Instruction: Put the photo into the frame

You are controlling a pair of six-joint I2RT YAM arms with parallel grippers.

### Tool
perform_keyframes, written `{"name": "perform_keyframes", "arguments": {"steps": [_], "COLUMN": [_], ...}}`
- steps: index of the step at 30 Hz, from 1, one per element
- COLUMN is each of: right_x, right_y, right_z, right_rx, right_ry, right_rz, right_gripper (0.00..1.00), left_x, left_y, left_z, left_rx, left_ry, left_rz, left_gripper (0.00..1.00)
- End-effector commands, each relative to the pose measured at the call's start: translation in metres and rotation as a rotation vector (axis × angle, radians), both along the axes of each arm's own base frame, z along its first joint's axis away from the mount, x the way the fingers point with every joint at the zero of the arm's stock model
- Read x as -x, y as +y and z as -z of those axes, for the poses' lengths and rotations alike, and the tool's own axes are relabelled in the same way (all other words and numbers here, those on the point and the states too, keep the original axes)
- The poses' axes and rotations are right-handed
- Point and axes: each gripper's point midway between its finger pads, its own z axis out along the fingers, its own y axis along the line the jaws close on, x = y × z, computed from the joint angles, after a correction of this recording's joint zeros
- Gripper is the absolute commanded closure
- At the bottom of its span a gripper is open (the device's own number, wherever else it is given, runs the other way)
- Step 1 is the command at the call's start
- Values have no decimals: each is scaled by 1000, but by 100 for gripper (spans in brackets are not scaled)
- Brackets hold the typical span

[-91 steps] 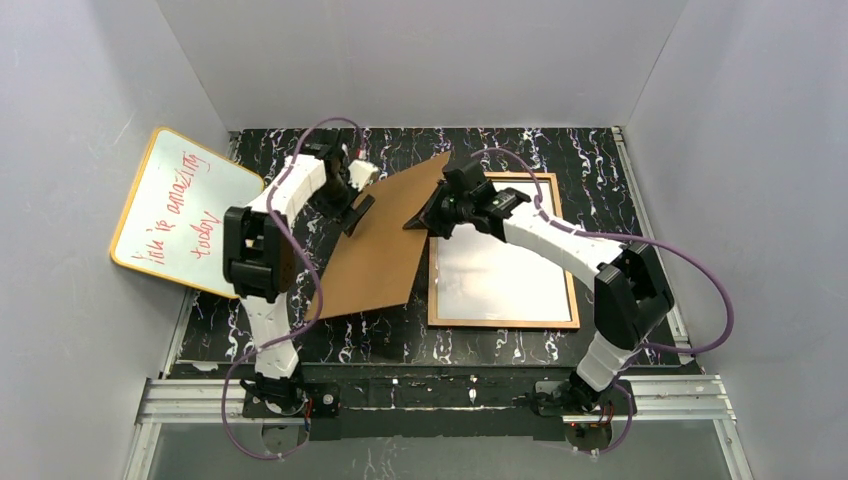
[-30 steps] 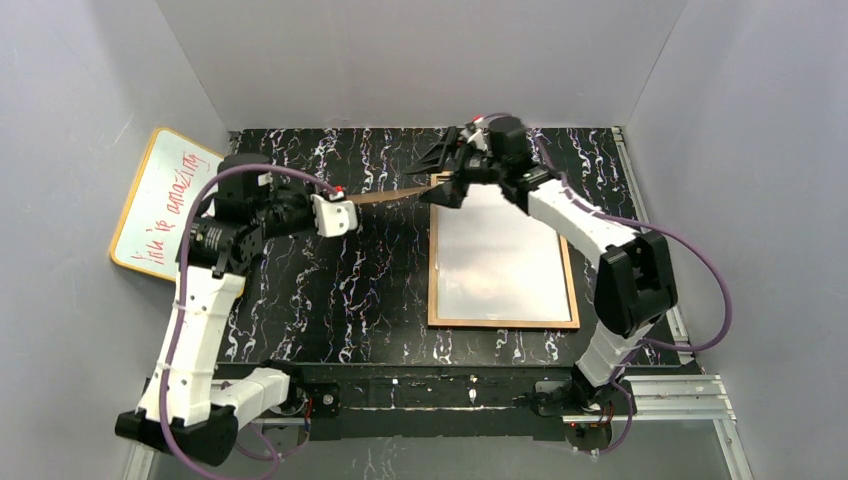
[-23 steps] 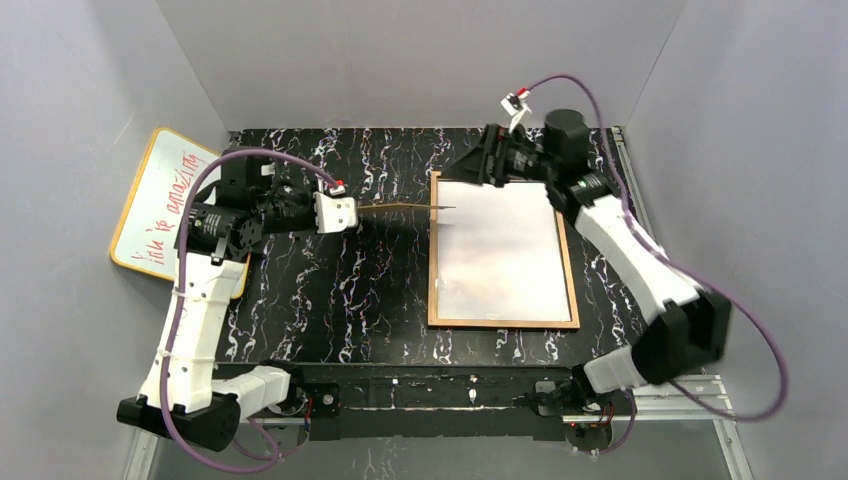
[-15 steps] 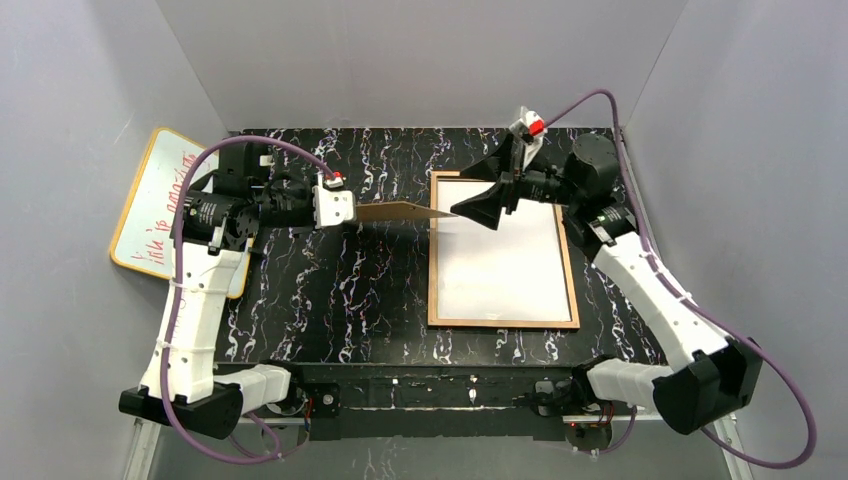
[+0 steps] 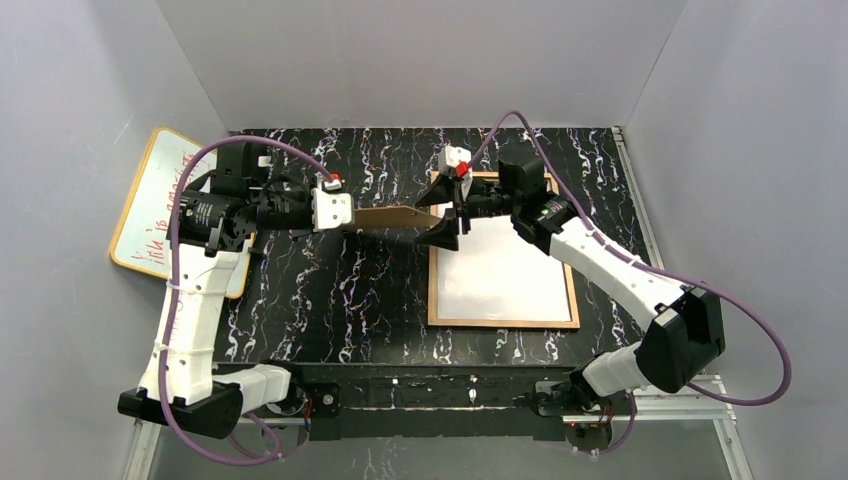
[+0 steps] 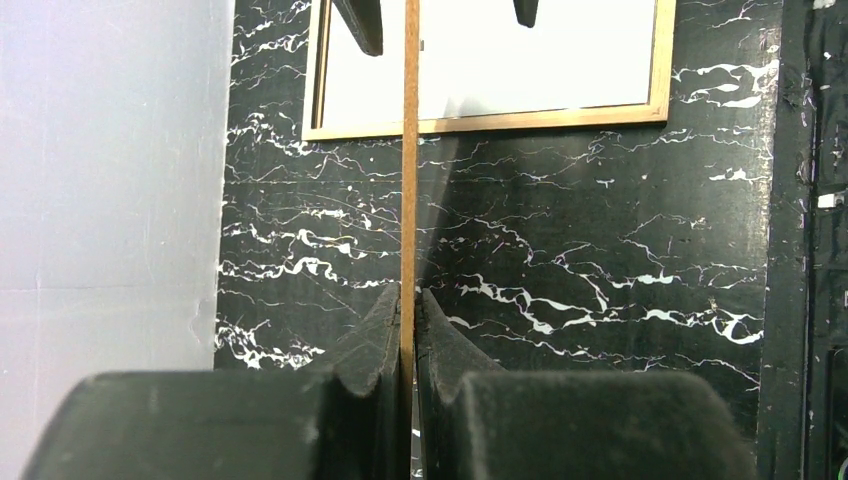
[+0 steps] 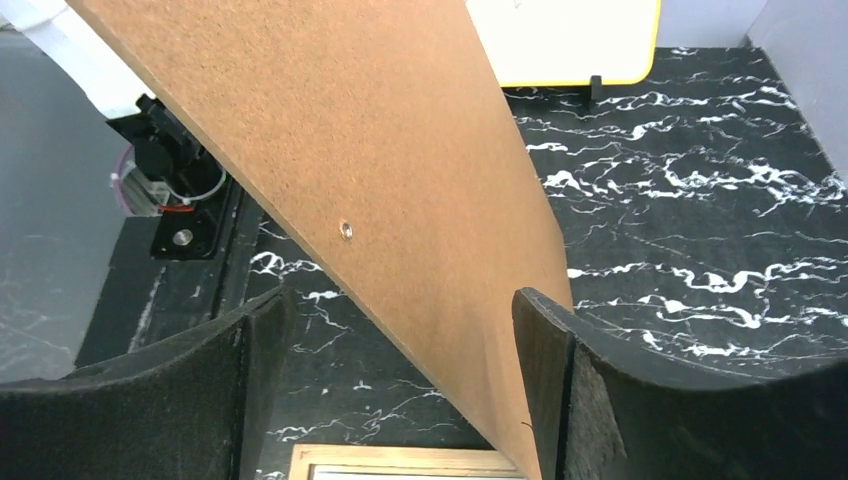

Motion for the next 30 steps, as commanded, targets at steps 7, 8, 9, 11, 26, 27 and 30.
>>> {"name": "perform_keyframes", "arguments": {"steps": [7, 8, 9, 11, 26, 27, 30], "right_x": [-20, -21, -22, -26, -76, -80, -84], "right_y": [18, 18, 19, 20, -22, -30, -57], "right_z": [-12, -11, -11, -12, -86, -86, -91], "right_rx": [-39, -39, -38, -49, -237, -225, -216], "right_ry": [-141, -143, -148, -166, 134, 187, 298], "right_rz": [30, 29, 30, 45, 315, 340, 412], "right_gripper": [71, 92, 99, 99, 99, 99, 99], "left_x": [3, 1, -3, -10, -113, -118, -137], "left_y": [-7, -8, -9, -11, 52, 57, 64], "left_z": [-17, -19, -22, -31, -176, -177, -159], "left_rx": [49, 58, 74, 118, 819, 845, 853], "left_ry": [-32, -33, -38, -57, -365, -351, -275], "left_rz": [31, 18, 3, -34, -788, -832, -937], "left_gripper": [100, 100, 100, 91, 2, 2, 2]}}
